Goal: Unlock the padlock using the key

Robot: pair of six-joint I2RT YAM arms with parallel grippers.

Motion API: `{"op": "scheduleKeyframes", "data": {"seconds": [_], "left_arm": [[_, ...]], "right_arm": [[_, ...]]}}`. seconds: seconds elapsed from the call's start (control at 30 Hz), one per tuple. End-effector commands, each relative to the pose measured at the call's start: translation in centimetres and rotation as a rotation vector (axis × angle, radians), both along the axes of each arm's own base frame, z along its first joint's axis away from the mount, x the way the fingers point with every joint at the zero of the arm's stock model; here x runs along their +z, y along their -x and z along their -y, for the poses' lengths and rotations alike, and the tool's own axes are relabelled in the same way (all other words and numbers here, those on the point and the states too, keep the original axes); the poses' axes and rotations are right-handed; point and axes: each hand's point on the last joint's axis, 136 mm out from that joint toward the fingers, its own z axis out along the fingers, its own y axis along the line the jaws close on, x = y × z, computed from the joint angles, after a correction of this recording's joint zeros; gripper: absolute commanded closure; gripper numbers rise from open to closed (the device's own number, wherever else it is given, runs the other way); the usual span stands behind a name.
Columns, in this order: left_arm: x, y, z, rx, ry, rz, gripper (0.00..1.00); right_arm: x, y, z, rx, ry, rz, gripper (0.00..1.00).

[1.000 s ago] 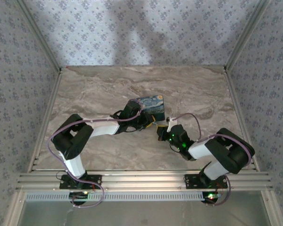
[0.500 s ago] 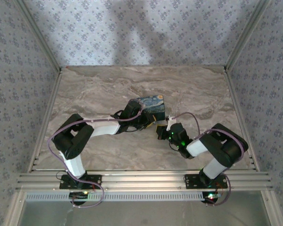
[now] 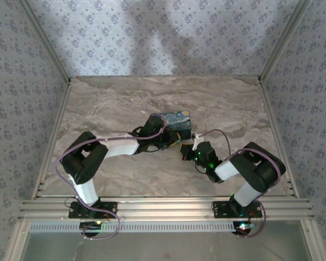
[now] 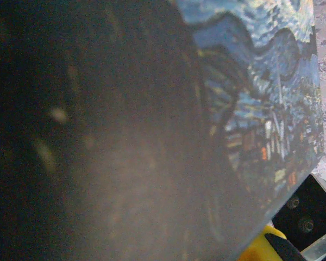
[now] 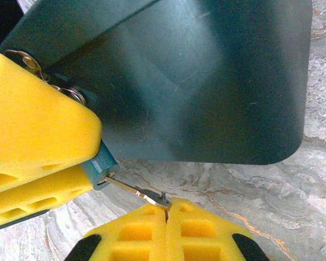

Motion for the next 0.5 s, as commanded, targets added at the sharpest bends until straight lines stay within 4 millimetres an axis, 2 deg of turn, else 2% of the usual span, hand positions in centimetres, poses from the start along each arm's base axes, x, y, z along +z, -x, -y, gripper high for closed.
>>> {"op": "scheduleKeyframes", "data": {"seconds": [0.0, 0.27, 0.47], "left_arm": [[-2.0, 1.43, 0.45, -0.049, -0.067, -0.032, 0.86], [-2.9, 1.23, -0.06, -0.042, -0.104, -0.031, 0.87], [-2.74, 1.36, 0.14, -0.049, -0.092, -0.034, 0.86]], "right_arm": [[5.32, -0.28, -2.22, 0.06, -0.142, 0.137, 1.0], [5.35, -0.12, -2.0, 0.05, -0.128, 0.136, 1.0], [4.8, -0.36, -2.21, 0.051, -0.12, 0.125, 1.0]]}}
